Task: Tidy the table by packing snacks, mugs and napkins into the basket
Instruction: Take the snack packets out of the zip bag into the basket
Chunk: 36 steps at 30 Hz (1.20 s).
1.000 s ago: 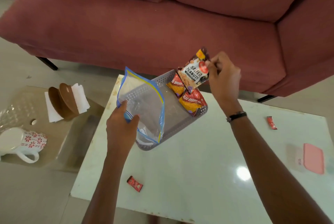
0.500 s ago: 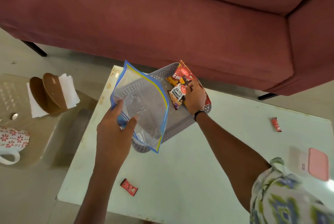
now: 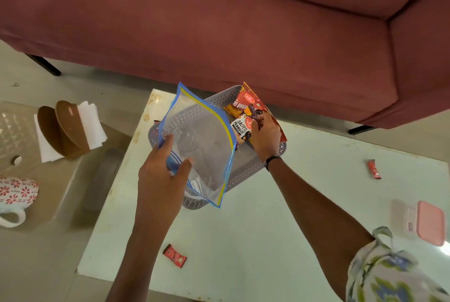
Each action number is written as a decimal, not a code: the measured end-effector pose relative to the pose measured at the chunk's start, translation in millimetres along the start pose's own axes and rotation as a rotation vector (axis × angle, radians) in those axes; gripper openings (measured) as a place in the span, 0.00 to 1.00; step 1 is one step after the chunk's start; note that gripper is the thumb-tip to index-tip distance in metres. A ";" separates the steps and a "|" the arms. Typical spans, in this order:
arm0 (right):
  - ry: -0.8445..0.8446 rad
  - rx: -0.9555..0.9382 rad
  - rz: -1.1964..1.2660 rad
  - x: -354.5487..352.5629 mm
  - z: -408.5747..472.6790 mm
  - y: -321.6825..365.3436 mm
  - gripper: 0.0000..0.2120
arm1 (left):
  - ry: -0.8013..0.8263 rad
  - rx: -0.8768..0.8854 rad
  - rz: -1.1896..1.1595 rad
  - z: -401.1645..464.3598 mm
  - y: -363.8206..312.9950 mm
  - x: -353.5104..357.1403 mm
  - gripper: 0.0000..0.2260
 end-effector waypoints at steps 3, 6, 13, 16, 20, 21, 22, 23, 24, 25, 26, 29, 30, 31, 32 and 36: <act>0.000 0.014 0.008 -1.1 -0.6 -1.4 0.09 | -0.004 0.003 0.006 -0.5 -0.1 0.4 0.25; -0.007 0.042 0.021 -6.2 -5.1 -3.4 0.13 | -0.009 -0.001 -0.003 -1.0 -0.4 0.5 0.25; -0.076 -0.026 0.003 -35.4 -38.9 -5.9 0.14 | -0.013 0.005 -0.039 -11.0 -14.3 0.7 0.26; -0.066 -0.044 0.042 -55.6 -65.0 -2.2 0.16 | -0.030 0.027 -0.045 -18.0 -28.4 -1.2 0.26; -0.001 -0.105 0.238 -98.4 -115.8 14.4 0.15 | -0.070 0.013 -0.070 -30.4 -56.0 -7.4 0.25; 0.023 -0.139 0.271 -110.9 -130.7 20.7 0.15 | -0.077 -0.001 -0.079 -34.3 -64.1 -9.3 0.24; 0.049 -0.170 0.292 -123.4 -144.8 26.8 0.15 | -0.084 -0.010 -0.089 -38.5 -72.1 -11.4 0.24; 0.074 -0.195 0.307 -136.1 -157.9 33.6 0.14 | -0.087 -0.013 -0.102 -42.7 -79.3 -13.1 0.24; 0.095 -0.212 0.320 -148.4 -169.7 40.2 0.14 | -0.090 -0.016 -0.119 -47.0 -87.0 -15.0 0.24; 0.112 -0.228 0.333 -161.0 -180.7 46.8 0.13 | -0.089 -0.026 -0.146 -51.4 -92.8 -15.9 0.24; 0.122 -0.244 0.340 -174.1 -191.2 53.1 0.13 | -0.085 -0.043 -0.184 -56.7 -99.7 -17.1 0.25; 0.136 -0.285 0.358 -214.8 -223.1 68.2 0.15 | -0.102 -0.136 -0.354 -79.1 -121.5 -22.3 0.27; 0.140 -0.299 0.380 -228.2 -233.3 71.8 0.17 | -0.123 -0.165 -0.419 -88.4 -128.5 -24.8 0.26; 0.146 -0.312 0.408 -240.8 -242.2 75.3 0.20 | -0.140 -0.183 -0.479 -97.1 -136.3 -27.2 0.24; 0.161 -0.321 0.438 -252.5 -250.8 77.8 0.23 | -0.154 -0.193 -0.524 -106.3 -142.1 -28.9 0.23; 0.181 -0.403 0.340 -288.6 -274.3 80.6 0.29 | -0.139 -0.227 -0.607 -136.7 -167.2 -35.0 0.21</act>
Point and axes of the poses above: each hand's wrist, its own z-axis towards the middle knuckle, its own x-axis out of the palm, y = z × x, the point moved 3 cm from there along z, towards the middle knuckle, and after that the axes turned 11 degrees about x, right-handed, at the moved point
